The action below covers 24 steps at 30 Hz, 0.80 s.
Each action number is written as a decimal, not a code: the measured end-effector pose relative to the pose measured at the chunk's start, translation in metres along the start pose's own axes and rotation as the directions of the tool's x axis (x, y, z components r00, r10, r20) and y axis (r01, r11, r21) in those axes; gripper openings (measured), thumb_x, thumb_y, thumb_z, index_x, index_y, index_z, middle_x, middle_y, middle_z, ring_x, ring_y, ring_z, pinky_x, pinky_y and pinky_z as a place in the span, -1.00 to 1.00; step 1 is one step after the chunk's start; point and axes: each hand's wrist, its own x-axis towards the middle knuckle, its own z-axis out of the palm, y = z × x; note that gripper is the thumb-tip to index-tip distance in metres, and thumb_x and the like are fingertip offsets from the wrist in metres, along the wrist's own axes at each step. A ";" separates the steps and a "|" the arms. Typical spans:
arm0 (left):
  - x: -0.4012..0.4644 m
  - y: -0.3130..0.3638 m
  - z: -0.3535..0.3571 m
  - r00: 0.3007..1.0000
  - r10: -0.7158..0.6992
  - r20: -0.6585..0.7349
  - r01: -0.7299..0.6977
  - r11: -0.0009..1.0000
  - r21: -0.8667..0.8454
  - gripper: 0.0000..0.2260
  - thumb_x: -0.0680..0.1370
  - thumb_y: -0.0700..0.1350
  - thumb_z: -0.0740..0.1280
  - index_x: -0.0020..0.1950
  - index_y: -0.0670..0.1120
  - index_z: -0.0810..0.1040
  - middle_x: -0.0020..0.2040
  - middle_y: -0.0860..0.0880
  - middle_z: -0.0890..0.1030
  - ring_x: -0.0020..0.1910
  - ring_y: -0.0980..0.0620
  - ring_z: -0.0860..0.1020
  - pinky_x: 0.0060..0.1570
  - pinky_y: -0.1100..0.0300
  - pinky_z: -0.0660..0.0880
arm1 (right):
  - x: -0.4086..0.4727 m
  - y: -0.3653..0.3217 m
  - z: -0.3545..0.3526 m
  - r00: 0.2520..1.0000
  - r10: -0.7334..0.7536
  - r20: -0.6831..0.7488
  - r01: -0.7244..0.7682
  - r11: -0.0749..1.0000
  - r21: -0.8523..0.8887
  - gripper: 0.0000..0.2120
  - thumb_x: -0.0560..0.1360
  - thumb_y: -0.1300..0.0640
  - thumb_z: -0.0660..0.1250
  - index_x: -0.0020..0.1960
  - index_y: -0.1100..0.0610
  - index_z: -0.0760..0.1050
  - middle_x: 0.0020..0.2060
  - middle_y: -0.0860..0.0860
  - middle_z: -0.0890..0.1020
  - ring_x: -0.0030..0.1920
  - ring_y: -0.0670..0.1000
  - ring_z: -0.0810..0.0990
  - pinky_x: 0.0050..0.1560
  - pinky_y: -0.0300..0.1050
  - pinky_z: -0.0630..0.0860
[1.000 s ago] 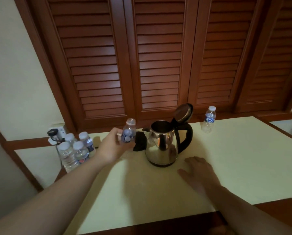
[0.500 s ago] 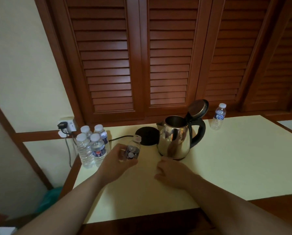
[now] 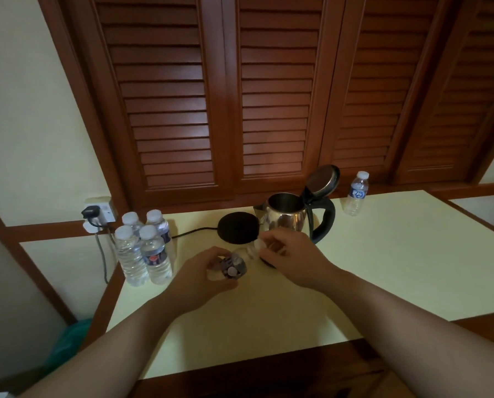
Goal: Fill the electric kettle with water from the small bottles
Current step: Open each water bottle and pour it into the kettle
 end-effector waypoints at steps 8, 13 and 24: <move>0.015 0.038 0.035 0.999 -0.012 0.047 0.014 0.999 -0.039 -0.51 0.40 0.09 0.62 0.29 0.23 0.58 0.14 0.17 0.63 0.12 0.22 0.60 0.16 0.17 0.55 | -0.010 0.056 -0.046 0.982 -0.036 0.185 0.027 0.998 0.052 -0.67 0.62 -0.02 0.39 0.37 -0.05 0.58 0.04 -0.17 0.63 0.06 -0.20 0.60 0.04 -0.33 0.53; 0.031 0.084 0.081 0.997 -0.009 0.079 0.020 0.991 -0.132 -0.53 0.38 0.09 0.63 0.26 0.24 0.62 0.13 0.14 0.62 0.15 0.07 0.63 0.21 0.01 0.58 | -0.019 0.110 -0.092 0.970 -0.006 0.241 -0.011 0.998 0.069 -0.78 0.62 -0.02 0.39 0.25 -0.09 0.63 -0.07 -0.21 0.66 -0.04 -0.28 0.60 -0.06 -0.38 0.48; 0.084 0.165 0.195 0.999 0.022 0.025 -0.022 0.999 -0.032 -0.54 0.42 0.10 0.61 0.26 0.29 0.56 0.07 0.15 0.55 0.05 0.15 0.59 0.08 0.14 0.59 | -0.040 0.224 -0.173 0.971 0.042 0.235 -0.092 0.975 0.205 -0.92 0.60 0.10 0.40 0.01 0.11 0.59 -0.18 0.05 0.63 -0.20 0.01 0.62 -0.24 -0.22 0.59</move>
